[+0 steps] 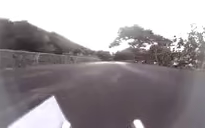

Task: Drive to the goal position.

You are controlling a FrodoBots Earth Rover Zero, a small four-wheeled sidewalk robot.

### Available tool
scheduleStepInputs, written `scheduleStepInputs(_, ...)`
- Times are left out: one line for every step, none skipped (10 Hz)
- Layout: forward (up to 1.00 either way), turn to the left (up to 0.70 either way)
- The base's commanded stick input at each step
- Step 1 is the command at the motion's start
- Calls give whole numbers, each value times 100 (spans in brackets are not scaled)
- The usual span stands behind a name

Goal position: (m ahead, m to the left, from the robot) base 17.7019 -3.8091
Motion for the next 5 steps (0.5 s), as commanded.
scheduleStepInputs(100, 0)
scheduleStepInputs(100, 0)
scheduleStepInputs(100, 0)
scheduleStepInputs(100, 0)
scheduleStepInputs(100, -28)
